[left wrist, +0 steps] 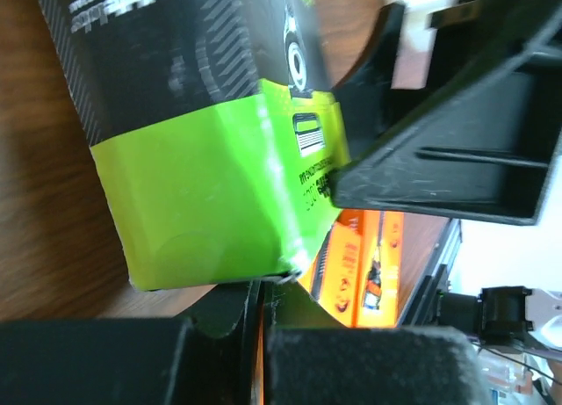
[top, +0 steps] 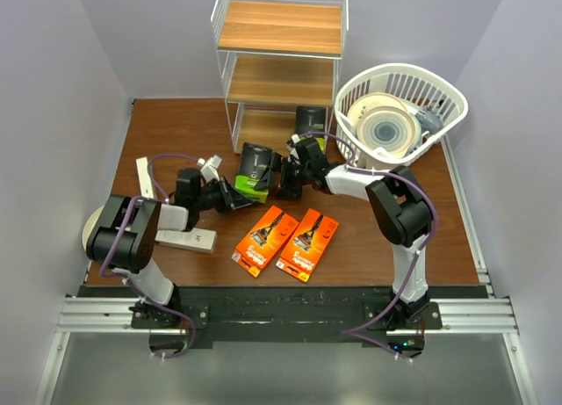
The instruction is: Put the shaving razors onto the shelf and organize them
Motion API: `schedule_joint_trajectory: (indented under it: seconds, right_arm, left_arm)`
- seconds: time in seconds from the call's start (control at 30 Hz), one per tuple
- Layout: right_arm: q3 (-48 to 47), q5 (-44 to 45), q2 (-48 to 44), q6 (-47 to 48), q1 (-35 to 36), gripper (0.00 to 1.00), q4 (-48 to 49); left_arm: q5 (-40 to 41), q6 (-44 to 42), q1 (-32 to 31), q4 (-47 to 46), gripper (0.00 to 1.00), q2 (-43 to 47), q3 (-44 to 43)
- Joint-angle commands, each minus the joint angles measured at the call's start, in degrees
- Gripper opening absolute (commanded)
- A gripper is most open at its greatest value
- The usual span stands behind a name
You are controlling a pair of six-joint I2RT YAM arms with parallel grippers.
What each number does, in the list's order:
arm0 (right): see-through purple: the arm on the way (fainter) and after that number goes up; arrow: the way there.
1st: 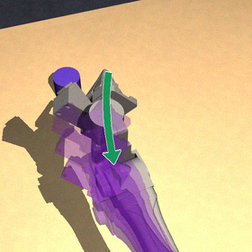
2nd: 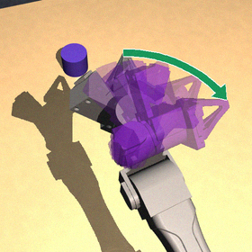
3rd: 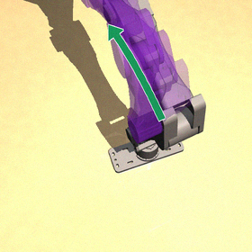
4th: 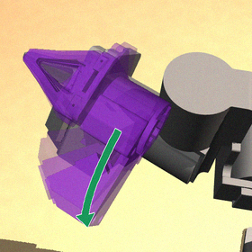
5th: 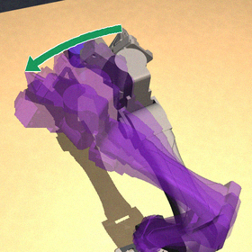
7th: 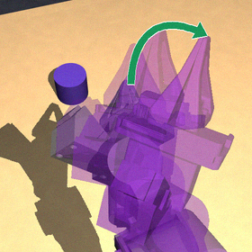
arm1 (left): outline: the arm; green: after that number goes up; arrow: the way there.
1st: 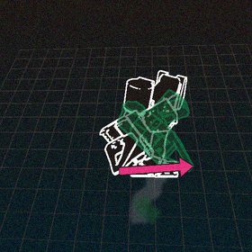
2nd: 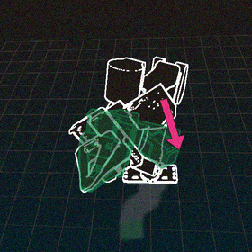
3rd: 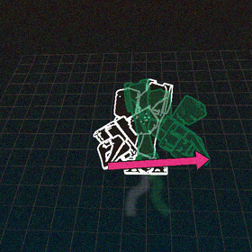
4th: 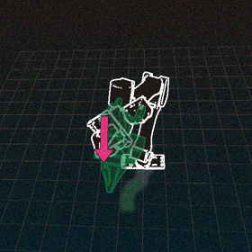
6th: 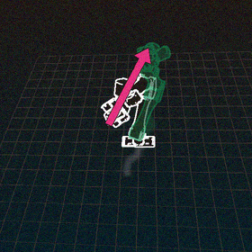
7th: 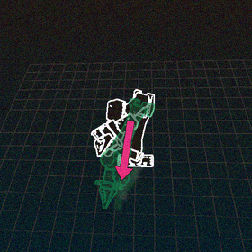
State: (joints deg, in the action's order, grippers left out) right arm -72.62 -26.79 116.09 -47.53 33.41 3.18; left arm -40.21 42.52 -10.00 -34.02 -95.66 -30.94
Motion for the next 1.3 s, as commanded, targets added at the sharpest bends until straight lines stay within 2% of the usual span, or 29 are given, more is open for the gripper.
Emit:
schedule_joint_trajectory:
  seconds: [0.0,0.17,0.33,0.67,0.73,0.77,0.87,0.9,1.0,1.27]
  right_arm:
    - [-0.77,-1.87,0.01,-7.39,-0.62,0.97,1.31]
    - [-0.15,-2.92,1.06,-12.14,-2.99,0.99,1.04]
    - [-1.03,-5.02,2.56,-19.35,-4.23,0.99,3.40]
    - [-4.02,-8.11,3.70,-23.40,-0.80,0.98,10.44]
    - [-4.46,-7.84,3.53,-23.05,-0.19,0.94,10.97]
    - [-4.55,-7.67,3.35,-22.09,-0.01,0.88,11.23]
    - [-5.07,-7.05,2.91,-18.23,0.08,0.79,12.46]
    - [-5.16,-7.23,2.82,-17.00,0.17,0.72,13.42]
    - [-5.43,-8.63,2.82,-12.42,0.17,0.64,16.84]
    - [-8.15,-9.78,3.35,-8.55,0.96,0.60,17.30]
  left_arm:
    - [-5.57,3.08,-0.11,-8.95,0.00,2.85,-1.32]
    - [-7.52,4.93,-0.20,-9.22,0.00,1.88,-2.28]
    - [-9.80,8.80,-0.55,-14.05,0.00,-1.55,-1.84]
    - [-12.09,10.30,-0.81,-16.95,0.00,-5.15,-5.89]
    - [-12.53,10.47,-0.81,-16.87,0.00,-5.07,-6.24]
    - [-12.62,10.30,-0.81,-16.52,0.00,-4.54,-6.15]
    - [-11.22,7.85,-0.81,-12.31,0.00,-3.23,-6.33]
    - [-10.69,6.88,-0.72,-11.34,0.00,-2.79,-6.24]
    - [-7.53,2.14,-0.81,-6.77,0.00,-0.50,-6.59]
    - [-5.50,-0.16,-0.72,-2.98,0.00,2.49,-8.35]
